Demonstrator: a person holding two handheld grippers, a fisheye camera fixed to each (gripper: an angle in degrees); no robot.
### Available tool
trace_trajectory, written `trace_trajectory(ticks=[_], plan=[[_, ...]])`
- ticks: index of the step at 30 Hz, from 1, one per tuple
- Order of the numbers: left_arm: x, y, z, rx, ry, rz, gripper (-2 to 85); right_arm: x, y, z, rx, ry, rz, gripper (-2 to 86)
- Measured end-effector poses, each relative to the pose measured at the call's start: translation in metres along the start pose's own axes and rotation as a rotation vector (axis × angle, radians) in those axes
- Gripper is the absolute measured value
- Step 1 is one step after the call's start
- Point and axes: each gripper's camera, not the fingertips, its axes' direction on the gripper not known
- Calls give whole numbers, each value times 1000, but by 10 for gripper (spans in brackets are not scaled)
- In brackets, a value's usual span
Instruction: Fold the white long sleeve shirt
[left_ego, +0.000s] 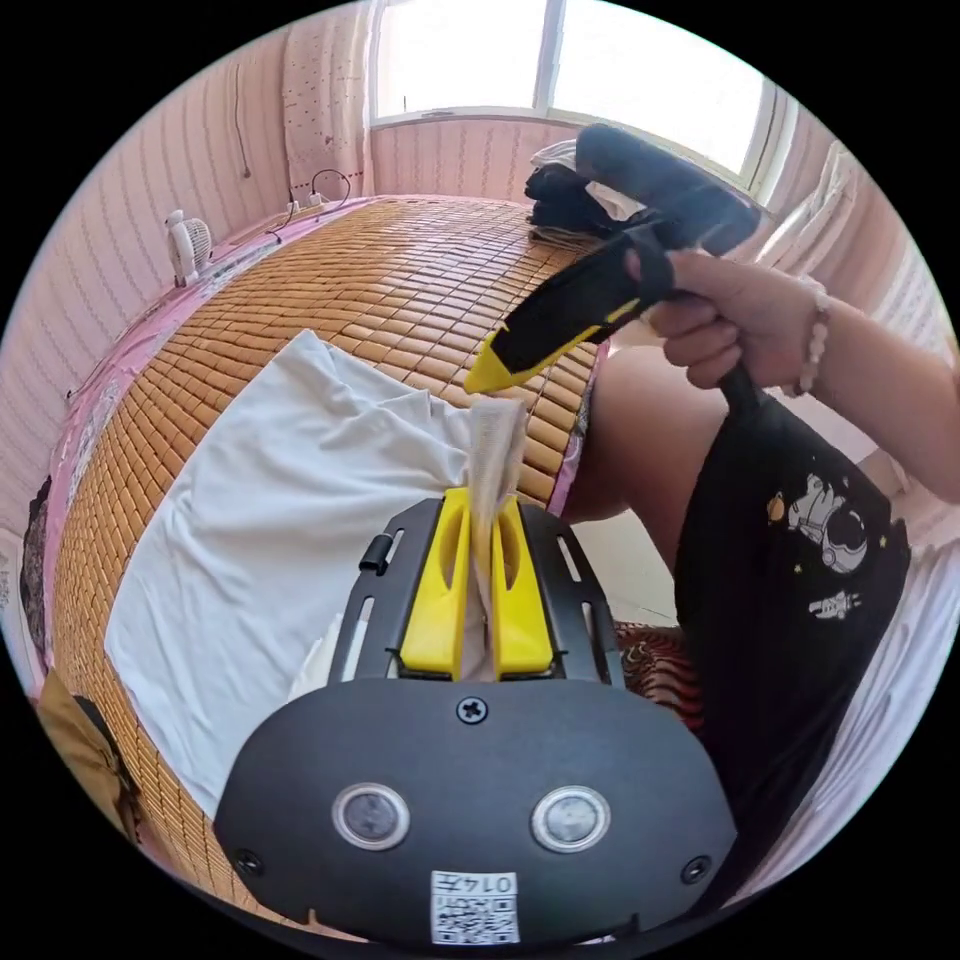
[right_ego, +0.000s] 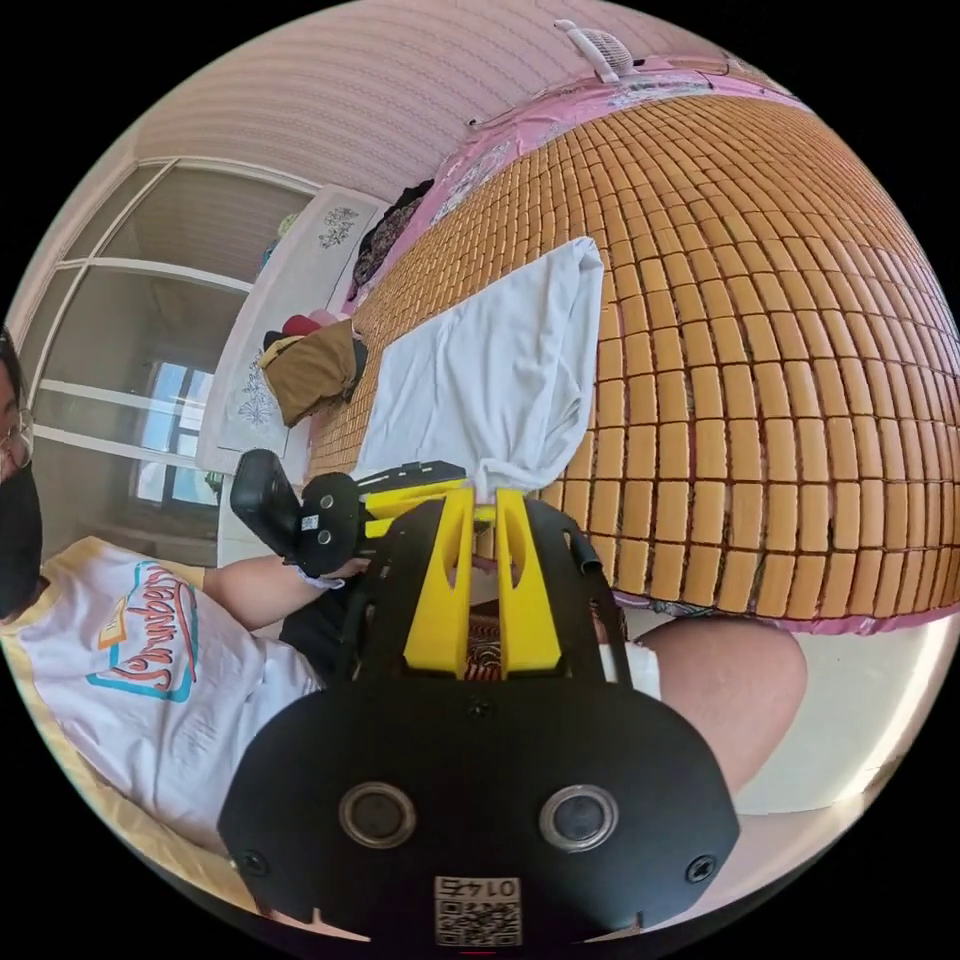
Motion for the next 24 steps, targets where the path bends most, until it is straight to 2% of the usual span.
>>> trace_trajectory(ticks=[3, 6, 10, 14, 18, 24], plan=[[21, 22, -15, 29, -26, 96, 24, 25, -1, -4, 58, 41, 76, 115], [33, 40, -31, 50, -25, 136, 27, 37, -10, -3, 150, 89, 101, 124], [32, 52, -50, 57, 16, 94, 32, 49, -17, -5, 290, 105, 155, 83], [27, 54, -71, 118, -20, 79, 31, 47, -15, -7, 248, 119, 129, 27], [23, 48, -93, 242, 3, 95, 27, 50, 13, -49, 346, 53, 146, 14], [-9, 36, -120, 395, 155, -34, 10, 7, 50, -132, 449, 173, 64, 12]])
